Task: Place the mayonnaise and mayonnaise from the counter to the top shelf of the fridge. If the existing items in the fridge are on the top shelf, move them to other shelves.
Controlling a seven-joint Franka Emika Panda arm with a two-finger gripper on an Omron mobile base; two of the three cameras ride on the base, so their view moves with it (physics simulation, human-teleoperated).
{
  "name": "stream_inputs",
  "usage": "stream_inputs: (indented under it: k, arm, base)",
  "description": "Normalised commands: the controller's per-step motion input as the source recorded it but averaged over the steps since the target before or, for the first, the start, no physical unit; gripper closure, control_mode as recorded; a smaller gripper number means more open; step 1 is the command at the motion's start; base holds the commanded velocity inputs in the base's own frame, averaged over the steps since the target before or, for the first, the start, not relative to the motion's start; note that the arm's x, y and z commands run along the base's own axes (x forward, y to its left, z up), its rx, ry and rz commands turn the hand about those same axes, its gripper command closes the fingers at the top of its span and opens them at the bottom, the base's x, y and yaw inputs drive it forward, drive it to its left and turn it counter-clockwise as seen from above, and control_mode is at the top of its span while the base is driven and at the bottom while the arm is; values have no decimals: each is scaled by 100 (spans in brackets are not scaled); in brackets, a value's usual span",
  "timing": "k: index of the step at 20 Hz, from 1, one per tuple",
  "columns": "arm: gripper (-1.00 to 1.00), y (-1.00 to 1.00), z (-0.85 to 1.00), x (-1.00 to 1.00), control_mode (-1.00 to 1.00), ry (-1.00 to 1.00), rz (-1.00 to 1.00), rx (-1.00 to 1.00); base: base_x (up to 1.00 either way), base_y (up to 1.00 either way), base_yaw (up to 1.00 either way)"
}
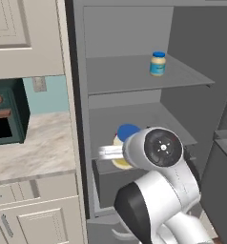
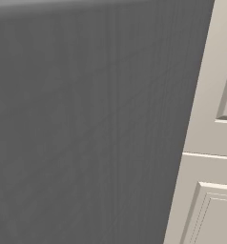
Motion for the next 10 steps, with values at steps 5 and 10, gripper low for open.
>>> stream_inputs:
  k: [5,10]
  arm:
    - [100,-40,98,0,-100,-19,0,0]
    - [100,-62,100,8,-100,-11,0,0]
  base:
    - [0,0,0]
    - [0,0,0]
